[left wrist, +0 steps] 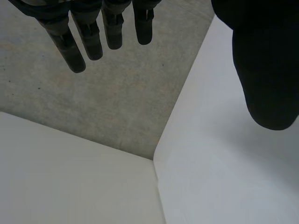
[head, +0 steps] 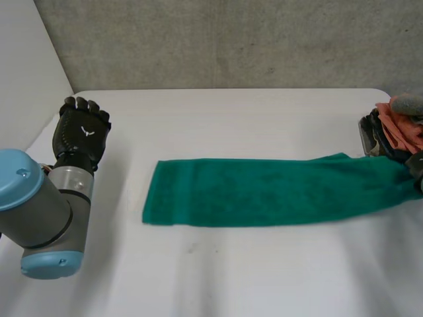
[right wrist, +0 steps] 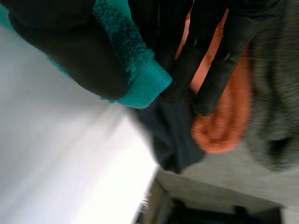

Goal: Fold the laundry.

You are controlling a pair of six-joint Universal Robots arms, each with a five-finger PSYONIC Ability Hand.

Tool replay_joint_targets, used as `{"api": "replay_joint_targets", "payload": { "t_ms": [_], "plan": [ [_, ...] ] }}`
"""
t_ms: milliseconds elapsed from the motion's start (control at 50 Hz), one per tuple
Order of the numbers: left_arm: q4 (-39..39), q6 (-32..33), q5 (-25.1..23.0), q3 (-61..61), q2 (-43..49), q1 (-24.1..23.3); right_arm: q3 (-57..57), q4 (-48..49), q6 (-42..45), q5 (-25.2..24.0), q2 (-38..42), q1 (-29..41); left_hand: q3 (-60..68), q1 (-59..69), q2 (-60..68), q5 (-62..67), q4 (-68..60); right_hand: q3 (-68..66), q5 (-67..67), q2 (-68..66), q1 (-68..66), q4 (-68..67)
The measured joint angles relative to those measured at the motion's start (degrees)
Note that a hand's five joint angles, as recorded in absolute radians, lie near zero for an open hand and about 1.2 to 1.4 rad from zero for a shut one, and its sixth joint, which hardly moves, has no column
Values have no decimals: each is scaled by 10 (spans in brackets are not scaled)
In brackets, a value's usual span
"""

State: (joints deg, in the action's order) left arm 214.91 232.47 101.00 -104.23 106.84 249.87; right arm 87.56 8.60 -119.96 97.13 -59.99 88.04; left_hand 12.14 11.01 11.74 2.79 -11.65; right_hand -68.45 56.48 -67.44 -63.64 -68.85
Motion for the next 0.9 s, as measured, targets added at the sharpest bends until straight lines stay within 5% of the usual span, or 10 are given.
{"api": "replay_joint_targets", "payload": {
  "t_ms": [180, 360, 520, 660, 780, 900],
  "plan": [
    [-24, -14, -1, -16, -34, 3, -42, 99, -12, -11, -11, 146, 0, 0, 0, 0, 0, 0, 3, 0, 0, -1],
    [-45, -38, -2, -20, -60, 12, -76, 273, -37, -199, 49, 355, 0, 0, 0, 0, 0, -1, 6, 0, 0, -2],
    [-49, -46, -3, -21, -61, 6, -100, 306, -46, -326, 146, 455, 0, 0, 0, 0, 0, 12, 0, 8, 0, 12],
    [-47, -45, -3, -8, -51, -20, -94, 292, -81, -307, 162, 464, 0, 0, 0, 0, 0, 523, -513, 527, 484, 526],
    [-46, -45, -2, 19, -34, -55, -55, 271, -163, -256, 99, 429, 0, 0, 0, 0, 0, 560, -535, 548, 499, 560],
    [-46, -45, 0, 49, -21, -89, -13, 141, -304, -196, 7, 366, 0, 0, 0, 0, 0, 560, -535, 548, 499, 560]
  ]
}}
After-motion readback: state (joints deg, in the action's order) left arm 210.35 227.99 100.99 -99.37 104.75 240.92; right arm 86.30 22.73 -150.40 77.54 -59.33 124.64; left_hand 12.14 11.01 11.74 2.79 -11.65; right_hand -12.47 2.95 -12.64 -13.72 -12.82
